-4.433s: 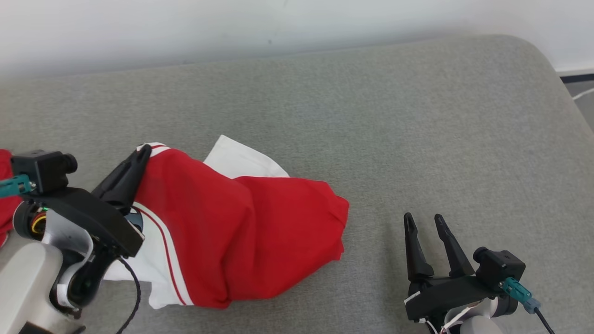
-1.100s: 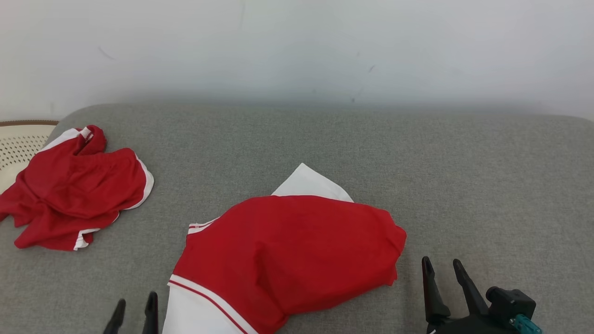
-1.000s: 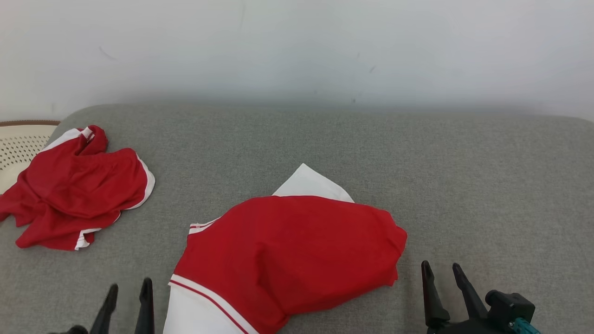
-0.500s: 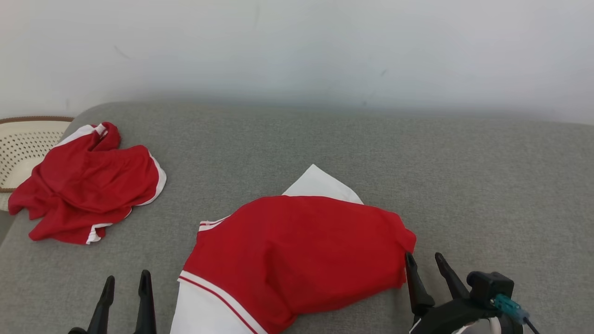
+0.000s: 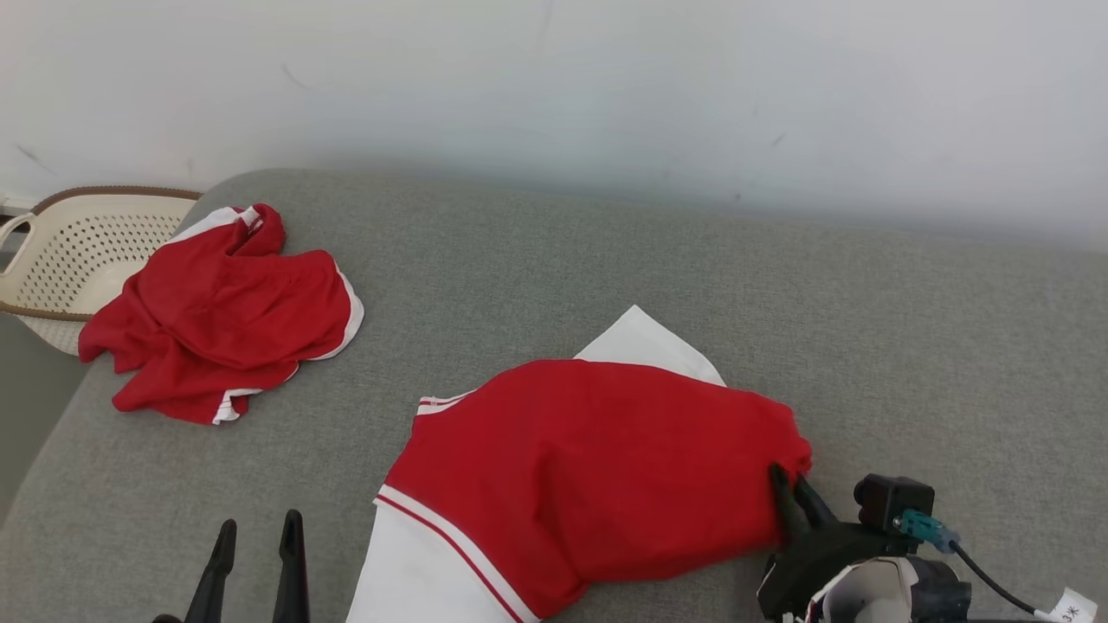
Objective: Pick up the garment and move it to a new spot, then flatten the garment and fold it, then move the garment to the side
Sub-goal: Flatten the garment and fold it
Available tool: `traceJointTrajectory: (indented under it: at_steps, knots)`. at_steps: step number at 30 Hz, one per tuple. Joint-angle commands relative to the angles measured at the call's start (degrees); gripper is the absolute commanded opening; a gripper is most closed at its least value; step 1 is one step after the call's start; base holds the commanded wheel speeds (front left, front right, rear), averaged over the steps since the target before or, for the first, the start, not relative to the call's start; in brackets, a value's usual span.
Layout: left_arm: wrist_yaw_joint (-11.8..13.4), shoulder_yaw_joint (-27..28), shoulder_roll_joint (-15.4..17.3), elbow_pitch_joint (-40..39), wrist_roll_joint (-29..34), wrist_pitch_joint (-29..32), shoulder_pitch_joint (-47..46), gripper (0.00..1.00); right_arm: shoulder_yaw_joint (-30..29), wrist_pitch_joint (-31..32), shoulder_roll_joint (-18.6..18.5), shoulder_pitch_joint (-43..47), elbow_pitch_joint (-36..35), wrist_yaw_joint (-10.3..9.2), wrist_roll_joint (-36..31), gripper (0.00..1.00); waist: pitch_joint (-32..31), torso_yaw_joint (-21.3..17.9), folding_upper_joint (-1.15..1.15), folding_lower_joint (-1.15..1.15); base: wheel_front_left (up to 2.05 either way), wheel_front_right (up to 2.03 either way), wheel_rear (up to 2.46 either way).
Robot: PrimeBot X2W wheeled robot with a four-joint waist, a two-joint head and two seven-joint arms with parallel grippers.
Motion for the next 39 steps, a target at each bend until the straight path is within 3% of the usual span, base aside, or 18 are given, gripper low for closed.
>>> traceJointTrajectory:
  at_steps: [1, 9, 19, 25, 31, 32, 34, 35, 39]
  knots:
    - [-0.33, 0.60, -0.31, 0.29, 0.43, -0.20, -0.13, 1.00, 0.20, -1.11, -0.01, -1.51, 0.95, 0.05, -0.34, 0.00, 0.11, -0.05, 0.00, 0.00, 0.00, 0.00, 0.00]
    - [-0.96, 1.92, -1.10, 0.83, 0.78, -0.20, -0.42, 1.00, 0.88, -2.91, -0.02, -7.29, -0.30, 0.05, -3.28, 0.00, 0.61, -1.05, 0.00, 0.00, 0.00, 0.00, 0.00]
    - [-2.48, 2.16, -2.80, 1.90, 1.79, -0.20, -1.54, 1.00, 4.18, 1.55, -1.10, -20.03, -4.42, 0.05, -5.72, 0.00, 1.79, 0.62, 0.00, 0.00, 0.00, 0.00, 0.00]
    - [-3.86, 1.83, -3.43, 3.32, 1.80, -0.20, -2.90, 1.00, 7.12, 4.07, -1.53, -27.88, -0.53, 0.05, -5.31, 0.00, 3.24, 3.27, 0.00, 0.00, 0.00, 0.00, 0.00]
    - [-4.92, 0.98, -4.23, 4.91, 2.16, -0.20, -4.36, 1.00, 11.83, 2.89, -0.71, -33.79, 7.83, 0.05, -4.19, 0.00, 4.12, 5.32, 0.00, 0.00, 0.00, 0.00, 0.00]
    - [-5.00, 0.85, -4.34, 5.21, 2.25, -0.20, -4.59, 1.00, 12.44, 2.26, -0.61, -34.47, 9.29, 0.05, -3.86, 0.07, 4.09, 5.61, 0.00, 0.00, 0.00, 0.00, 0.00]
    - [-5.30, 0.87, -4.46, 5.74, 2.37, -0.20, -4.56, 1.00, 13.26, 0.69, -0.44, -35.46, 12.03, 0.05, -3.47, 0.49, 3.95, 5.94, 0.00, 0.00, 0.00, 0.00, 0.00]
    - [-5.42, 0.88, -4.55, 6.04, 2.40, -0.20, -4.47, 1.00, 13.61, -0.05, -0.36, -35.52, 13.25, 0.05, -3.07, 1.00, 3.83, 6.05, 0.00, 0.00, 0.00, 0.00, 0.00]
    - [-5.38, 1.52, -4.68, 6.44, 2.54, -0.20, -4.03, 1.00, 14.94, -2.72, -0.13, -35.23, 17.12, 0.05, -1.41, 1.00, 3.06, 5.56, 0.00, 0.00, 0.00, 0.00, 0.00]
